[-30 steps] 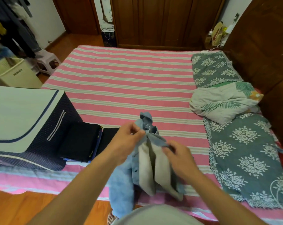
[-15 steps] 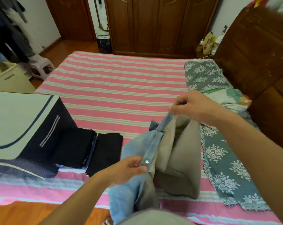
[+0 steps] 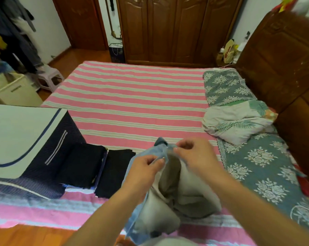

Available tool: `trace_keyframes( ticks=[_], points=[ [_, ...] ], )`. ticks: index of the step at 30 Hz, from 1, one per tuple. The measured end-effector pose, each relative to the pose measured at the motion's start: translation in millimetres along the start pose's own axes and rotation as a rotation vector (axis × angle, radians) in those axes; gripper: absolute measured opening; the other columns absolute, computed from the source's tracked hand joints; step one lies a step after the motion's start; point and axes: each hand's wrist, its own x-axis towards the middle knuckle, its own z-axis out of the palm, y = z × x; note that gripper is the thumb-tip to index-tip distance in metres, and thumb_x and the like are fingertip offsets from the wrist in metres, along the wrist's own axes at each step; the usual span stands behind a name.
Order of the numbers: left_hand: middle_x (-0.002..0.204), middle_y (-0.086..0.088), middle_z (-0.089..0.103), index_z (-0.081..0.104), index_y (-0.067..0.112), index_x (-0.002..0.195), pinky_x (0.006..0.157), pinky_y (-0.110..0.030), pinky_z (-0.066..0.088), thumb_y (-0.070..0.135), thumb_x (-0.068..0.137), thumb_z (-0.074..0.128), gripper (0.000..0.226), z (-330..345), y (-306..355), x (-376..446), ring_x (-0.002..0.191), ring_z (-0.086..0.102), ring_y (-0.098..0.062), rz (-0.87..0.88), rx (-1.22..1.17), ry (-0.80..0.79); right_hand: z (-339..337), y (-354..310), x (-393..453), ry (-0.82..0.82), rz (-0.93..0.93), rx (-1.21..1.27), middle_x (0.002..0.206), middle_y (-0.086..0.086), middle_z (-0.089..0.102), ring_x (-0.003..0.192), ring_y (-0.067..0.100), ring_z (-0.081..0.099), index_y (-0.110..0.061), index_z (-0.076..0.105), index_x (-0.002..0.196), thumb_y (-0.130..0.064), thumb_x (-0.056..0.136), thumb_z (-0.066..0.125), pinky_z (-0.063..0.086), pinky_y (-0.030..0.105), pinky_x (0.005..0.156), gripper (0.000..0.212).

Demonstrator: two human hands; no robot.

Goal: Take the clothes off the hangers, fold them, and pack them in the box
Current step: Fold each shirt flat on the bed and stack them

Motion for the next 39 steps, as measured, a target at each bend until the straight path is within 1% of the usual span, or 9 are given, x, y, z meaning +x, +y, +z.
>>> trace_keyframes(
  ticks=[4,7,12,18,22,32,35,37,39],
  points=[
    [0.078,-0.03,0.065,0.07,-0.002,0.087,0.067,-0.049,0.047,0.041,0.084,0.066,0.043,15.2,-4.1,-11.4,0.07,0.055,-0.023,0.023,0.016,0.094,31.8,15.7,-33.5,0.144,-0.075,-0.178,0.081,-0.011,0.073,0.079,0.009,0.066,-0.027,0.076,0.084,-0.025,0.088,0.074,0.052,0.029,0.075,0.005],
    [0.086,-0.032,0.066,0.073,0.002,0.088,0.067,-0.055,0.052,0.037,0.089,0.063,0.037,19.3,-4.3,-18.7,0.07,0.057,-0.021,0.035,0.103,0.12,42.4,24.7,-47.0,0.182,-0.063,-0.06,0.079,-0.014,0.073,0.077,0.001,0.066,-0.026,0.078,0.087,-0.024,0.088,0.073,0.051,0.022,0.072,0.006],
    [0.058,-0.011,0.06,0.075,0.007,0.074,0.049,-0.021,0.036,0.016,0.098,0.062,0.028,23.4,-9.4,-22.2,0.05,0.043,-0.006,0.099,0.277,0.168,49.6,30.3,-53.8,0.197,0.008,0.028,0.082,-0.017,0.074,0.08,-0.005,0.066,-0.028,0.081,0.093,-0.023,0.089,0.073,0.045,0.005,0.07,0.01],
    [0.071,-0.01,0.072,0.079,0.016,0.081,0.058,-0.032,0.048,0.016,0.1,0.059,0.028,19.6,-9.0,-25.7,0.061,0.06,-0.013,0.055,0.246,0.163,58.0,34.2,-61.7,0.119,-0.007,0.066,0.097,-0.014,0.075,0.091,-0.003,0.067,-0.024,0.08,0.105,-0.016,0.092,0.07,0.052,0.014,0.084,0.018],
    [0.069,-0.019,0.065,0.075,0.008,0.076,0.055,-0.029,0.04,0.012,0.1,0.058,0.03,19.3,-13.3,-24.3,0.058,0.05,-0.013,0.066,0.234,0.148,55.9,36.8,-57.0,0.138,-0.032,0.073,0.101,-0.021,0.066,0.1,-0.001,0.064,-0.021,0.079,0.105,-0.009,0.091,0.068,0.045,0.005,0.086,0.022],
    [0.072,-0.024,0.063,0.072,0.002,0.078,0.063,-0.039,0.043,0.013,0.099,0.059,0.027,11.8,-31.3,-24.1,0.063,0.052,-0.018,0.011,0.198,0.141,54.8,45.4,-53.9,-0.092,0.077,0.294,0.097,-0.017,0.074,0.093,-0.002,0.068,-0.036,0.072,0.097,-0.009,0.087,0.072,0.057,0.025,0.089,0.029],
    [0.086,-0.026,0.072,0.078,0.008,0.08,0.076,-0.043,0.052,0.011,0.098,0.061,0.025,1.3,-22.2,-14.2,0.076,0.064,-0.027,-0.086,-0.011,0.115,62.8,72.5,-59.4,-0.146,0.055,0.118,0.101,-0.016,0.067,0.093,-0.003,0.063,-0.032,0.063,0.104,-0.021,0.085,0.074,0.051,0.014,0.077,0.024],
    [0.088,-0.022,0.074,0.079,0.01,0.083,0.078,-0.041,0.052,0.012,0.1,0.06,0.026,-13.5,-15.6,-4.0,0.079,0.065,-0.028,-0.075,-0.126,0.089,57.5,98.3,-58.0,-0.226,0.046,-0.147,0.086,-0.006,0.068,0.079,0.004,0.06,-0.022,0.065,0.093,-0.029,0.088,0.07,0.047,0.025,0.068,0.009],
    [0.079,-0.011,0.071,0.075,0.007,0.088,0.072,-0.034,0.051,0.016,0.103,0.057,0.025,-33.7,-15.8,2.6,0.073,0.063,-0.018,-0.008,0.001,0.022,32.0,109.1,-46.9,-0.236,0.068,-0.244,0.072,0.001,0.065,0.069,0.01,0.054,-0.013,0.068,0.083,-0.034,0.091,0.066,0.043,0.033,0.065,0.023]
  ],
)
